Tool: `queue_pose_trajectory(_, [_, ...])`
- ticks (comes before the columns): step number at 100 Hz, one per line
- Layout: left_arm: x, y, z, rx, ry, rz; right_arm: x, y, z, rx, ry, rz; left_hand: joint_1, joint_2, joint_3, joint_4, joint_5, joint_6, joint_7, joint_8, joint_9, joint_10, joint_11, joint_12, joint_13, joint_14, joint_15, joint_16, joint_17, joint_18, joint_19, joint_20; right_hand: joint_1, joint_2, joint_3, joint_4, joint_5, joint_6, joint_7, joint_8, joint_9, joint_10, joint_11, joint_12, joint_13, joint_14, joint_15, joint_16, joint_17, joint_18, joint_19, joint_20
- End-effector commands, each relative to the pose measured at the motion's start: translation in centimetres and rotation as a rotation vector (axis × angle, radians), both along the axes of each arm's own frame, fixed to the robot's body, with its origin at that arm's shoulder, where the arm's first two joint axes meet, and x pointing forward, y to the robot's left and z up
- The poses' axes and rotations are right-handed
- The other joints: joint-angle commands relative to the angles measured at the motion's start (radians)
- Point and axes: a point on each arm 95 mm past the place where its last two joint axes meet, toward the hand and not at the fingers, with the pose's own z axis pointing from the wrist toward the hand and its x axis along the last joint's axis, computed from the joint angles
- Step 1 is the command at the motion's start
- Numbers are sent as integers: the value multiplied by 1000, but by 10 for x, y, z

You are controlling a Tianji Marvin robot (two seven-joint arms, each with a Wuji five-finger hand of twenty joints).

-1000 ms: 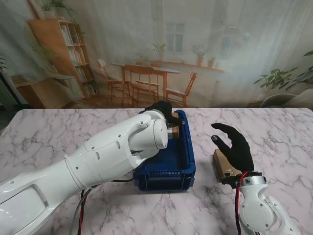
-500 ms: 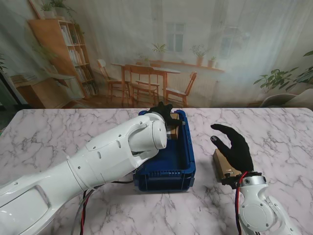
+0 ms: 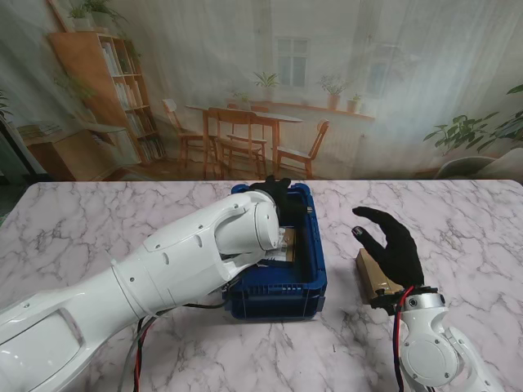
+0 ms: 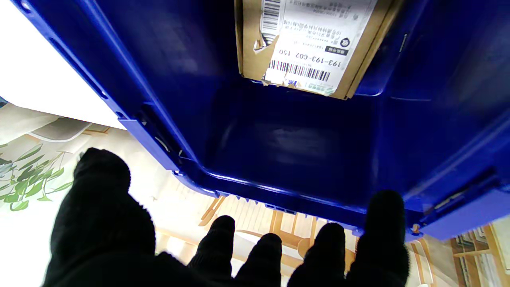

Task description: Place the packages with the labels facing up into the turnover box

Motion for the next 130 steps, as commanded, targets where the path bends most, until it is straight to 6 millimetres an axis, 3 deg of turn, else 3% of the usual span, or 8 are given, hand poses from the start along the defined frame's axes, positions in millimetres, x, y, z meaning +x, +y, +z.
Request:
queue_pose_trajectory(1, [-3,2,8,-4,-3,-12,-1,-1,-2,-1,10,-4,-6,30,5,-19,-16,-23,-6,-10,-51,-5,-24,-16,-18,-6,-22,-7,-8,52,-28,-25,-13,-14,13,15,19,-23,-22,12,-32,-2,-9,0,0,5,-19,15,-15,7,-16,-2])
queue_pose_trajectory(14, [-8,8,24,-10,-42,-26,-1,-1,-2,0,9,-5,11,33,6,-18,-4,-21,0,-8,-45,-1,-16,-7,1,-10,-21,-4,-8,55,-37,-29,-13,-14,13,15,20,-23,-22,12,-33,-2,-9,0,1,4,-18,15,-14,5,-16,-1])
queue_pose_trajectory(28, [-14,19,45,0,-107,-50,-1,-1,-2,2,5,-7,34,47,6,-16,35,-8,22,6,9,9,8,70,59,-27,-16,16,-14,42,-41,-29,-13,-14,14,15,19,-23,-23,13,-32,-3,-9,0,0,4,-19,15,-13,4,-17,0])
queue_pose_trajectory(44, [-22,37,69,8,-184,-76,-1,-1,-1,3,4,-10,64,77,5,-16,122,27,72,46,135,32,37,159,133,-53,-10,71,-55,-20,-57,-32,-13,-14,14,15,20,-23,-23,13,-33,-2,-9,0,1,4,-19,16,-12,4,-17,1])
queue_pose_trajectory(51, [-25,47,78,5,-220,-85,0,-1,-1,3,5,-10,76,106,-1,-19,123,27,80,68,165,35,41,187,149,-60,-16,91,-74,-38,-52,-8,-13,-13,14,15,20,-23,-23,13,-32,-2,-8,1,0,5,-19,16,-11,4,-18,2])
queue_pose_trajectory(80, [-47,97,105,-75,-356,-122,1,-1,-1,2,9,-11,124,140,3,-18,313,68,174,165,314,50,75,240,219,-58,-7,123,-63,-46,-72,33,-12,-12,13,15,19,-22,-23,13,-34,-2,-8,1,-2,5,-19,15,-9,-2,-18,4])
queue_pose_trajectory(101, [-69,145,95,-127,-475,-123,0,-2,-1,5,4,-17,137,144,-1,-18,369,79,189,218,398,48,93,277,290,-54,21,162,-38,-56,0,98,-13,-11,12,15,19,-22,-24,14,-34,-1,-8,1,-2,4,-18,15,-7,-3,-18,6])
queue_pose_trajectory(130, [-94,200,42,-203,-553,-42,1,-2,-1,1,5,-18,150,150,1,-17,408,102,215,262,452,54,139,357,311,-50,38,192,-49,-64,49,113,-12,-11,11,15,19,-22,-23,14,-35,1,-7,1,-2,4,-18,15,-6,-3,-19,9])
